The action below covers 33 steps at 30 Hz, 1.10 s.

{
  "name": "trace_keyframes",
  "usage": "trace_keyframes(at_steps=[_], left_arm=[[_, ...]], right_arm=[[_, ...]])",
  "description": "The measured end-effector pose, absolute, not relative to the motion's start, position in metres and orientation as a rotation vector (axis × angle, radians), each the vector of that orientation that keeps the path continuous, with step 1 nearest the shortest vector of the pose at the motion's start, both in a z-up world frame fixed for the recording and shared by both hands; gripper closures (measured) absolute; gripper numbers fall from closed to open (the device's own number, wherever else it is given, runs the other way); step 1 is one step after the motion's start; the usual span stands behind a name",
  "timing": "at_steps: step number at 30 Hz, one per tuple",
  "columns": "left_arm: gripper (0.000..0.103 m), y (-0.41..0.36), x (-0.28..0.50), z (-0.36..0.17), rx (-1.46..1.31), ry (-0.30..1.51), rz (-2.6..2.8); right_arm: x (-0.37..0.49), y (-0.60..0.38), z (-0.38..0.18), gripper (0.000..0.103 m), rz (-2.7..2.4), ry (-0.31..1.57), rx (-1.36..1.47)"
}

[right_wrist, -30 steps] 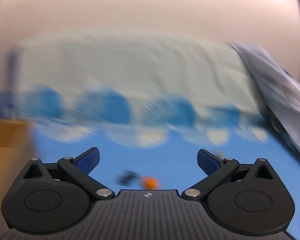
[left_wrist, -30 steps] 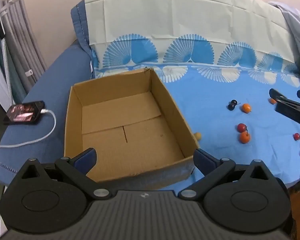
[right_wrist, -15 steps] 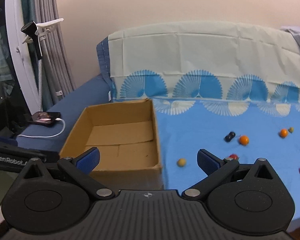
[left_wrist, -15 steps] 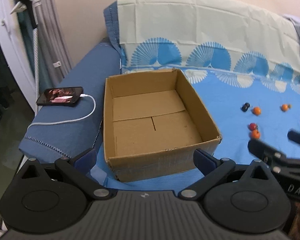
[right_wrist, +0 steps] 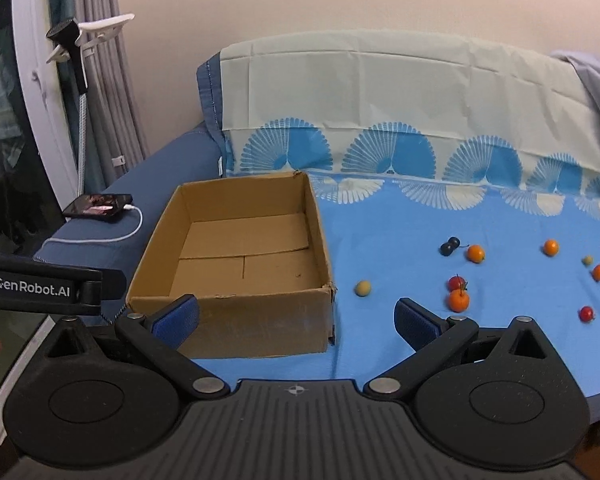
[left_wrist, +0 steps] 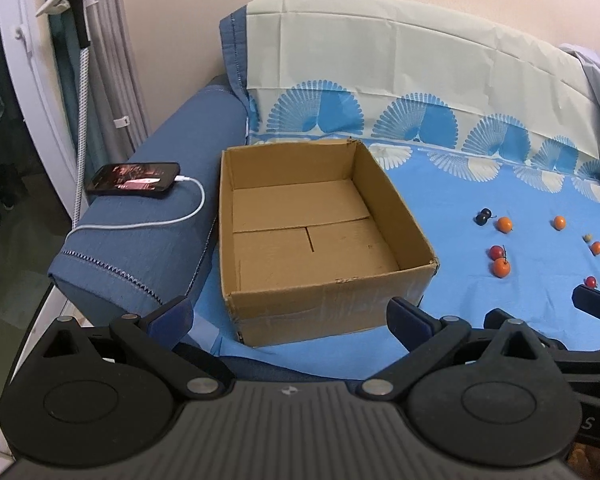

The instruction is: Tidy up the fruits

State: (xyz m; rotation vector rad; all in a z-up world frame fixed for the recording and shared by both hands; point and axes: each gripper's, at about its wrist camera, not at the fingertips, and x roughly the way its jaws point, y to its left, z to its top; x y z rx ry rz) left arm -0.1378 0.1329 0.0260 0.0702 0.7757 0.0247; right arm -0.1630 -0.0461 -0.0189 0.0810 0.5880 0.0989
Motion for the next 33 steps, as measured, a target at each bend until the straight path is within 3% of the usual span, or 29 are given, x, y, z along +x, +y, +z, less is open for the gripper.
trace_keyframes(at_steps=[33], left_arm=[[0.000, 0.141, -0.123, -0.012, 0.078, 0.893, 0.040]], right_arm=[[-0.154, -0.036, -0.033, 0.001, 0.134, 0.633, 0.066]])
